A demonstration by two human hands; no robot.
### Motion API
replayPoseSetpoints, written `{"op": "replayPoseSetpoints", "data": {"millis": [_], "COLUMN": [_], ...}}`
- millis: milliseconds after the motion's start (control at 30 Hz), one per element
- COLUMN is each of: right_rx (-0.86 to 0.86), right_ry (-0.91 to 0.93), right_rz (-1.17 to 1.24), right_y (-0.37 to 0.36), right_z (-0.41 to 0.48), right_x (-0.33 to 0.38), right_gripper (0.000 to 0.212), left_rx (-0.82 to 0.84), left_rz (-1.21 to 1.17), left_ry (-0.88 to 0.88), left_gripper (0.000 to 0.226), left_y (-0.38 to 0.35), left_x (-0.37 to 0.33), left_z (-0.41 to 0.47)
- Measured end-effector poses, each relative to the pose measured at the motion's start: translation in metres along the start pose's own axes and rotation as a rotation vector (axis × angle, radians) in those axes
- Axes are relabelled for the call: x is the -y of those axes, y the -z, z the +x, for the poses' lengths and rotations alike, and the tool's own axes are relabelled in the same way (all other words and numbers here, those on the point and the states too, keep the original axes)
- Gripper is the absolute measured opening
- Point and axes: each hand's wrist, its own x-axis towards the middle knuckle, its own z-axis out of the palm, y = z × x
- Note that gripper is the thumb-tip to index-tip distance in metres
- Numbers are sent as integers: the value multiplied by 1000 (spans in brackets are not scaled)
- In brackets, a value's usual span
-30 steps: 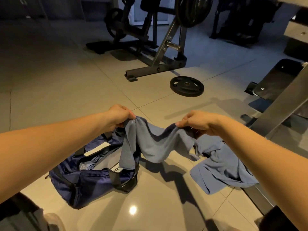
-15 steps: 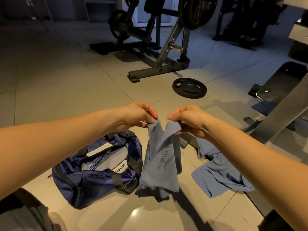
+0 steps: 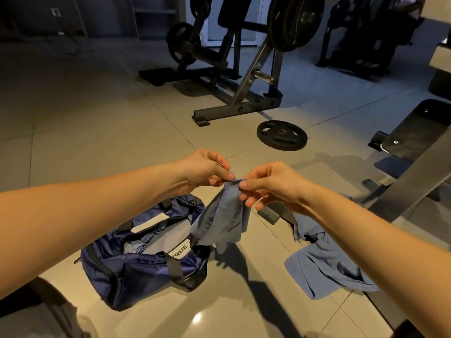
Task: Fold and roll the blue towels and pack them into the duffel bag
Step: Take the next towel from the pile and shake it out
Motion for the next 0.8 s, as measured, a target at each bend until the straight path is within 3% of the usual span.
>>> {"op": "replayPoseSetpoints", "data": {"millis": [400, 600, 800], "right_rx": [-147, -47, -50], "right_ry": [174, 247, 271], "right_rz": [-271, -331, -316], "right_y": [0, 1, -1], "right_z": [4, 3, 7], "right_x": [1, 1, -4], "right_gripper": [15, 7, 9], "left_rx": [84, 94, 99], "left_rz": [91, 187, 160], "left_ry": [-38, -67, -67], "left_gripper": [17, 18, 22], "left_y": [4, 1, 1], "left_x": [-5, -4, -5], "left_z": [-4, -5, -6]}}
